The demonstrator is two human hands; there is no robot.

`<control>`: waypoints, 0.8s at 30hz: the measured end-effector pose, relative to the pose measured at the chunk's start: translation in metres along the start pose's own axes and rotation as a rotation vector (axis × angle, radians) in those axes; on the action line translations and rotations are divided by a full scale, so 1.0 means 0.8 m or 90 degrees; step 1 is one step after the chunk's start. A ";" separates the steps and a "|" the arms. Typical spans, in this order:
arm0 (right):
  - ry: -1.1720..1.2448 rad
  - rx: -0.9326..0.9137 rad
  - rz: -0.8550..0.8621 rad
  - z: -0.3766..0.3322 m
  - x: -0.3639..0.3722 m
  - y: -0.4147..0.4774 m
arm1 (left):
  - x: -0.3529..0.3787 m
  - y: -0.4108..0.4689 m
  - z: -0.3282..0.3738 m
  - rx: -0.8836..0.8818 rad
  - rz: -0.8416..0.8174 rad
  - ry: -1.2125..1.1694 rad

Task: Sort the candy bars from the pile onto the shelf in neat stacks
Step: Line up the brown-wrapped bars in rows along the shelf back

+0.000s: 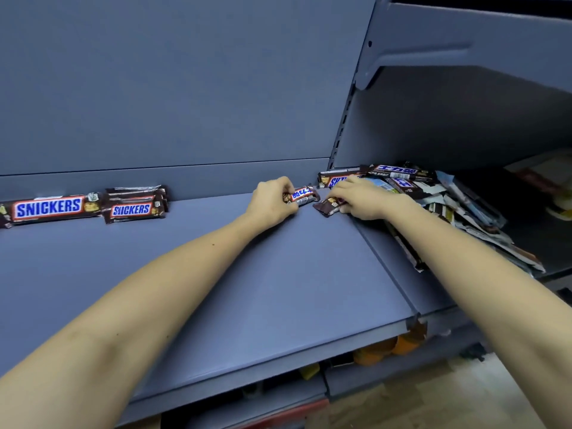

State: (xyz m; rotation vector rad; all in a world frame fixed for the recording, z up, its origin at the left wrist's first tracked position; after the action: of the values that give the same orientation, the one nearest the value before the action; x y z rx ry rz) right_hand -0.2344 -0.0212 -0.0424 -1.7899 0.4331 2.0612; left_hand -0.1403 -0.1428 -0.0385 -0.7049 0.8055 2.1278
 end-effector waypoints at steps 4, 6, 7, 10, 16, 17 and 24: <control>0.021 -0.023 0.033 -0.069 -0.008 0.030 | -0.058 -0.017 -0.036 -0.052 0.088 -0.055; 0.123 -0.018 0.065 -0.106 -0.019 0.043 | -0.097 -0.028 -0.054 -0.057 0.143 -0.057; 0.166 -0.027 0.079 -0.125 -0.025 0.051 | -0.119 -0.034 -0.064 -0.062 0.168 -0.057; 0.239 -0.068 0.082 -0.181 -0.038 0.071 | -0.182 -0.059 -0.102 -0.088 0.230 -0.035; 0.267 -0.204 0.074 -0.328 -0.064 0.096 | -0.294 -0.128 -0.196 -0.166 0.312 0.005; 0.252 -0.226 0.075 -0.353 -0.067 0.097 | -0.310 -0.141 -0.211 -0.178 0.317 0.009; 0.278 -0.263 0.051 -0.500 -0.087 0.108 | -0.409 -0.235 -0.303 -0.251 0.296 0.027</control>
State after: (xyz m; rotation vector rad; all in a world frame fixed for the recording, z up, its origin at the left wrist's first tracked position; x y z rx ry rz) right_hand 0.0831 -0.2883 -0.0324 -2.5218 0.2015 1.9035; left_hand 0.2501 -0.3639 -0.0303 -0.8252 0.6180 2.7462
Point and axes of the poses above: each hand's wrist, its own y-axis towards the middle knuckle, its own x-axis out of the palm, z = x × y, the point moved 9 cm from there along y, towards the middle knuckle, and after that the axes turned 11 degrees about z, right-handed, at the moved point
